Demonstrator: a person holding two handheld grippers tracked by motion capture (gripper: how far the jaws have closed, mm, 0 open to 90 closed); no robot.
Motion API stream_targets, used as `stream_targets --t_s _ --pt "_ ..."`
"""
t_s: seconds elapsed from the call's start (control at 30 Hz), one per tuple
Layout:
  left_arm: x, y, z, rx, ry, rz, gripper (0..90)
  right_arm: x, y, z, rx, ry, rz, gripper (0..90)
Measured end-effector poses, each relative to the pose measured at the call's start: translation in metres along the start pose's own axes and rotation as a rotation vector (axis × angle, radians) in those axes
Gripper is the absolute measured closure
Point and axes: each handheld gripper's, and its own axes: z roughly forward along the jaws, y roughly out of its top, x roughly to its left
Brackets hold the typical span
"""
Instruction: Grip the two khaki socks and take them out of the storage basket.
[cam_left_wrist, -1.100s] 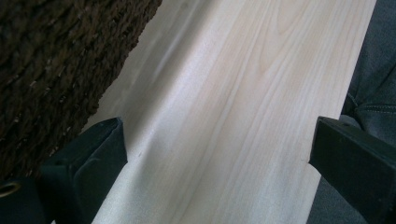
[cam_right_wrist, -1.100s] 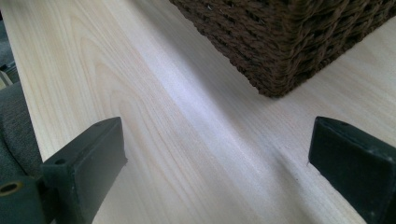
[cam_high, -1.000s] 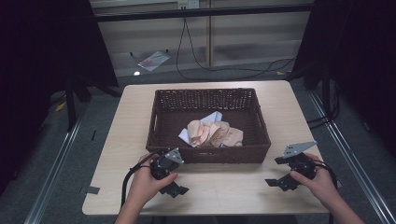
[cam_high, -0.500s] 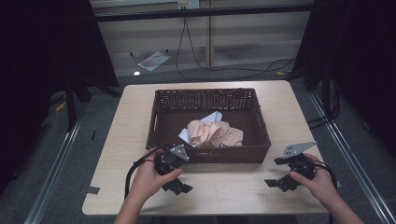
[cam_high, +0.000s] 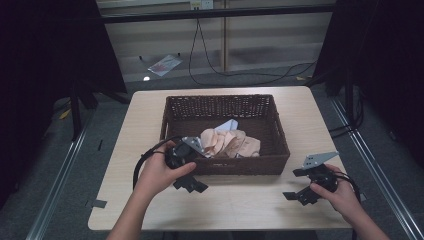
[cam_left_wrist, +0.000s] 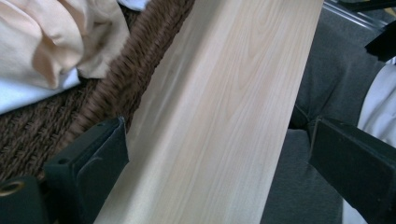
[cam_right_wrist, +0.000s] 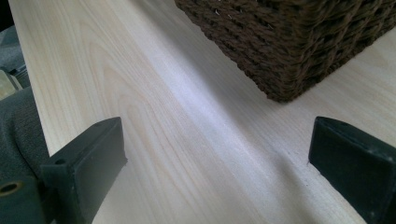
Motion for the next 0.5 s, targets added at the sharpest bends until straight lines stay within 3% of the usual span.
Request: stream_targets --t_s 0.1,0.4,0.5 --pt "0.002 0.005 -0.003 0.002 -0.001 -0.001 4.2 0.001 0.000 0.000 0.001 0.007 0.005 3.6" --pt "0.017 0.023 -0.013 0.011 -0.002 -0.057 4.3 0.001 0.001 0.001 0.001 0.004 -0.003 3.6" --pt "0.027 0.031 -0.015 0.005 0.011 -0.107 4.3 0.001 0.001 0.001 0.000 0.006 -0.003 3.6"
